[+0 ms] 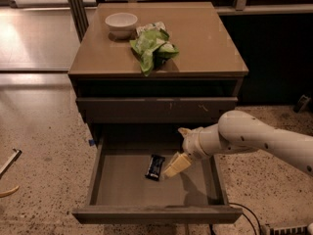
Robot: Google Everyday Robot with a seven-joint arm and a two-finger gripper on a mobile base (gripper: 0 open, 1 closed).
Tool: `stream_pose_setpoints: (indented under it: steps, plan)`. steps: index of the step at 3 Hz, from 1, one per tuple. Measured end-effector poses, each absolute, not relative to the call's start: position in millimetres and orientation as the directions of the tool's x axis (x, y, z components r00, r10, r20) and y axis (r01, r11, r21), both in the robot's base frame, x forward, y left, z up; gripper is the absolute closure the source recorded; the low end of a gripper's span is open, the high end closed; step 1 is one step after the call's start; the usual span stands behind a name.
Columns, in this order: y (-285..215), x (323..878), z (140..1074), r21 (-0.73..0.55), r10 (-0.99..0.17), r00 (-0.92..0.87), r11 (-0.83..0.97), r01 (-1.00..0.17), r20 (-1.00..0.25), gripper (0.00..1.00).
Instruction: Pick rxbar blueberry from middle drawer and place on counter
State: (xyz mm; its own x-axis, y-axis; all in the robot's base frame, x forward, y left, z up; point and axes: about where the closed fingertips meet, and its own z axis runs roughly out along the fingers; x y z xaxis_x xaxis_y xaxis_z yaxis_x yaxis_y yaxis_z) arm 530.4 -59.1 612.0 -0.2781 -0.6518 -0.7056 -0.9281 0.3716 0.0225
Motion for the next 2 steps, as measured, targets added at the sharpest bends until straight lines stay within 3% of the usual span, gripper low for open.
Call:
stream_pose_setpoints:
  steps: [2]
  plan:
    - [-44.0,565.2,527.2,0.035,-0.56,-0.224,0.328,-0.944,-0.797,0.0]
